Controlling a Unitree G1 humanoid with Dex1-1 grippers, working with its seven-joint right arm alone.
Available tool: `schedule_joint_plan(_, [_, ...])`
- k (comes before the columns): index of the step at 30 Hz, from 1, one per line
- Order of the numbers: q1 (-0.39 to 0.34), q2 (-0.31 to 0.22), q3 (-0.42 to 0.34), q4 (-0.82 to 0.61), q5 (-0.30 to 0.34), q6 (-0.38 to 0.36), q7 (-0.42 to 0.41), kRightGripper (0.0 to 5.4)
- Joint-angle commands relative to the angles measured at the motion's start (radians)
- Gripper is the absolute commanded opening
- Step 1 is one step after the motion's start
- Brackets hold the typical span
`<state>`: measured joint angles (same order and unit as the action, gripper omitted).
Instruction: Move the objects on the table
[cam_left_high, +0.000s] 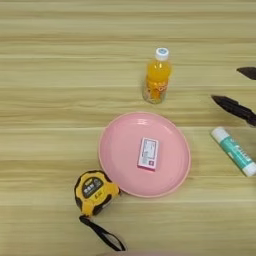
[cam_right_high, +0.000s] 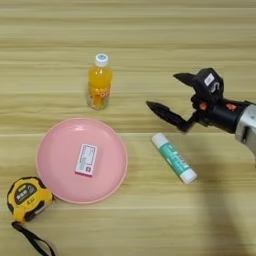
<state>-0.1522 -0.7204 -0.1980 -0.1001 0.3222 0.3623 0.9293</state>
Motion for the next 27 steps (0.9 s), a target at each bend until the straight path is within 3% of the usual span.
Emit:
schedule_joint_plan(1, [0.010, -0.086, 0.002, -0.001, -0.028, -0.001, 0.030, 5.37])
schedule_joint_plan(13, [0.094, -0.123, 0.077, 0.034, -0.108, 0.024, 0.096, 5.37])
schedule_joint_plan(27, [0.086, -0.090, 0.121, 0.115, -0.178, 0.001, 0.083, 5.37])
